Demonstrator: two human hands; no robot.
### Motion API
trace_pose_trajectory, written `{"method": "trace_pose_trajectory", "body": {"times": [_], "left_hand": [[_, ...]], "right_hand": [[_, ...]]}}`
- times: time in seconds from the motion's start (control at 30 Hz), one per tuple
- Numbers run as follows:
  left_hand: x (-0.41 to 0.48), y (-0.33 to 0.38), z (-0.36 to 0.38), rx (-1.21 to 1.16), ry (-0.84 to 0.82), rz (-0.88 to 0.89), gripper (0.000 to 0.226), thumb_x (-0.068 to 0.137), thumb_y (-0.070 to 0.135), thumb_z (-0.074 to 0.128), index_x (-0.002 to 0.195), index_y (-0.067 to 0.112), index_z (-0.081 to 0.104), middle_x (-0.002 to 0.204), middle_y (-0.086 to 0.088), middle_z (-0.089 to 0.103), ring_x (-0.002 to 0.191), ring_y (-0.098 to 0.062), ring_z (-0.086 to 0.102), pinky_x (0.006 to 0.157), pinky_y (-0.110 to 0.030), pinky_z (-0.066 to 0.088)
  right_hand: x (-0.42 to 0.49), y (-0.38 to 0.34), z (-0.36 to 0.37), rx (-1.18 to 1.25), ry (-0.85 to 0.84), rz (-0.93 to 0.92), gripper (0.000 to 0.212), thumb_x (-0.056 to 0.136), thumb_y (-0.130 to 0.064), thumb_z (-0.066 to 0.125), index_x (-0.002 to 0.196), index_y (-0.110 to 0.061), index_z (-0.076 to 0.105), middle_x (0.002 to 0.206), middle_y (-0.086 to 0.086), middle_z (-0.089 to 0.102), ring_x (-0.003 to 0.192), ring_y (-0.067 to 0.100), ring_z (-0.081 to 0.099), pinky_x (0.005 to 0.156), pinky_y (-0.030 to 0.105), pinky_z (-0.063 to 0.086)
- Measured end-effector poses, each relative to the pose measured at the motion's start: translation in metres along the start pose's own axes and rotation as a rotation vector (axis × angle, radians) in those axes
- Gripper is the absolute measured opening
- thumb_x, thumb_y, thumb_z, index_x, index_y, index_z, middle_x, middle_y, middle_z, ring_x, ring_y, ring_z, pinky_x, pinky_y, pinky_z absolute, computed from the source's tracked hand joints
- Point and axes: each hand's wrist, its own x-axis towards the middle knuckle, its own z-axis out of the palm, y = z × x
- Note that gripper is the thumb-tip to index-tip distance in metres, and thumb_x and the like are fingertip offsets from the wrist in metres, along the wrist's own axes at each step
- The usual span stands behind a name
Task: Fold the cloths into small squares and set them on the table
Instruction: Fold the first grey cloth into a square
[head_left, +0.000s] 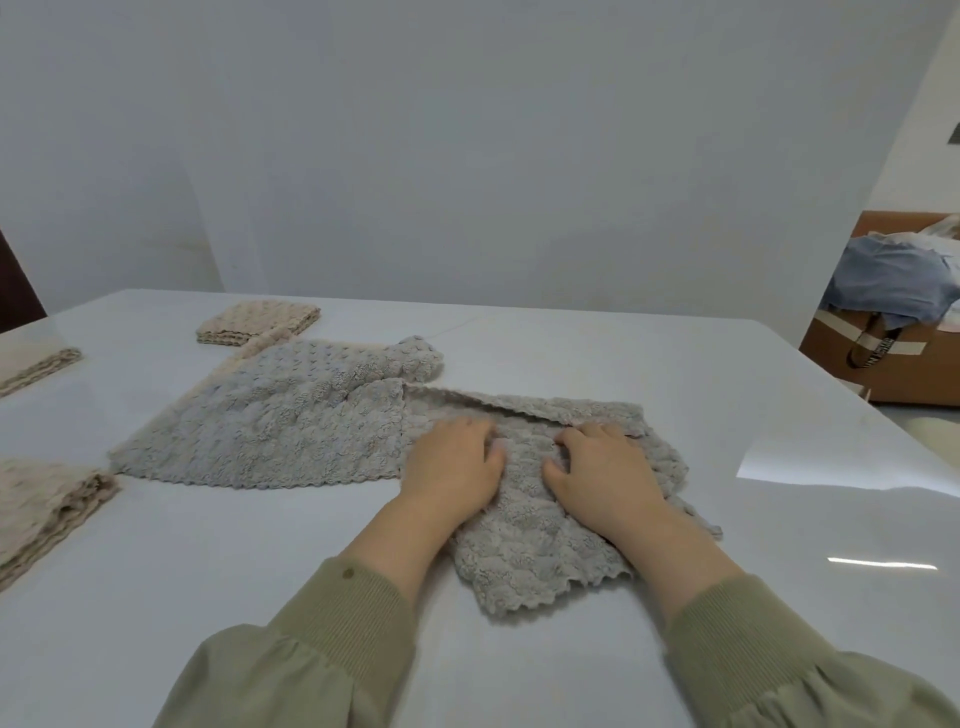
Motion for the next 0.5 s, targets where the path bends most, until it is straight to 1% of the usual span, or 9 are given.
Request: {"method": "trace_pose_trajectory", "body": {"times": [0.07,0.13,0.17,0.23,0.3,0.37,0.4,0.43,0.5], "left_hand": [[-0.001,-0.001,0.006,0.159,-0.136,0.023,0.05,0.097,0.045,0.034,0.142,0.023,0.035,0.148,-0.001,0.037,0.137,-0.023,0.031,0.111,-0.045,0.028],[0.0,-0.003,0.007,0.202,-0.219,0.019,0.055,0.099,0.048,0.026,0.149,0.026,0.02,0.158,0.001,0.016,0.145,-0.022,0.01,0.117,-0.048,0.012],[0.001,-0.003,0.007,0.206,-0.24,0.022,0.055,0.099,0.048,0.024,0.15,0.027,0.017,0.159,0.001,0.011,0.146,-0.022,0.006,0.117,-0.048,0.008],[0.001,-0.003,0.006,0.204,-0.252,0.031,0.054,0.099,0.047,0.023,0.15,0.029,0.015,0.16,0.001,0.008,0.146,-0.021,0.003,0.117,-0.048,0.006],[0.002,-0.003,0.004,0.195,-0.259,0.036,0.054,0.099,0.047,0.023,0.15,0.031,0.016,0.16,0.002,0.008,0.146,-0.021,0.003,0.117,-0.048,0.006],[0.002,-0.005,0.006,0.188,-0.257,0.043,0.054,0.099,0.048,0.023,0.149,0.032,0.016,0.16,0.003,0.007,0.147,-0.02,0.003,0.118,-0.048,0.006],[0.003,-0.007,0.007,0.187,-0.251,0.044,0.054,0.099,0.049,0.024,0.149,0.033,0.017,0.16,0.003,0.008,0.147,-0.02,0.003,0.118,-0.048,0.006],[0.003,-0.008,0.007,0.182,-0.245,0.046,0.054,0.098,0.049,0.024,0.149,0.033,0.017,0.159,0.004,0.008,0.147,-0.019,0.004,0.118,-0.048,0.007],[0.005,-0.01,0.007,0.161,-0.242,0.053,0.054,0.098,0.051,0.026,0.149,0.034,0.019,0.159,0.005,0.01,0.146,-0.019,0.005,0.118,-0.047,0.007]], "right_hand": [[0.001,0.0,-0.001,-0.008,-0.009,0.003,0.046,0.093,-0.043,0.038,0.126,-0.015,0.052,0.129,0.005,0.053,0.12,0.025,0.043,0.099,0.039,0.039],[0.004,-0.001,-0.004,-0.026,-0.029,-0.001,0.043,0.092,-0.042,0.038,0.122,-0.015,0.052,0.123,0.005,0.055,0.116,0.025,0.045,0.094,0.039,0.043],[0.006,-0.002,-0.007,-0.047,-0.047,-0.007,0.039,0.092,-0.04,0.039,0.119,-0.015,0.052,0.118,0.006,0.056,0.113,0.025,0.047,0.091,0.039,0.045],[0.017,-0.002,-0.012,-0.079,-0.079,-0.014,0.032,0.092,-0.035,0.04,0.112,-0.013,0.052,0.113,0.007,0.057,0.106,0.025,0.05,0.086,0.039,0.047],[0.033,0.002,-0.013,-0.066,-0.097,0.018,0.034,0.091,-0.031,0.041,0.118,-0.012,0.05,0.124,0.011,0.054,0.112,0.027,0.049,0.095,0.043,0.043],[0.043,0.008,-0.011,0.016,-0.066,0.103,0.054,0.091,-0.025,0.041,0.142,-0.011,0.029,0.15,0.01,0.032,0.136,0.027,0.031,0.111,0.052,0.024],[0.045,0.012,-0.01,0.066,-0.002,0.14,0.06,0.092,-0.021,0.039,0.147,-0.011,0.018,0.155,0.006,0.021,0.141,0.025,0.021,0.114,0.054,0.015],[0.044,0.013,-0.01,0.098,0.085,0.154,0.061,0.092,-0.018,0.039,0.148,-0.011,0.015,0.156,0.005,0.019,0.143,0.023,0.018,0.115,0.053,0.012],[0.036,0.011,-0.013,0.106,0.202,0.11,0.052,0.092,-0.015,0.039,0.143,-0.01,0.03,0.148,0.007,0.036,0.137,0.023,0.03,0.115,0.048,0.015]]}}
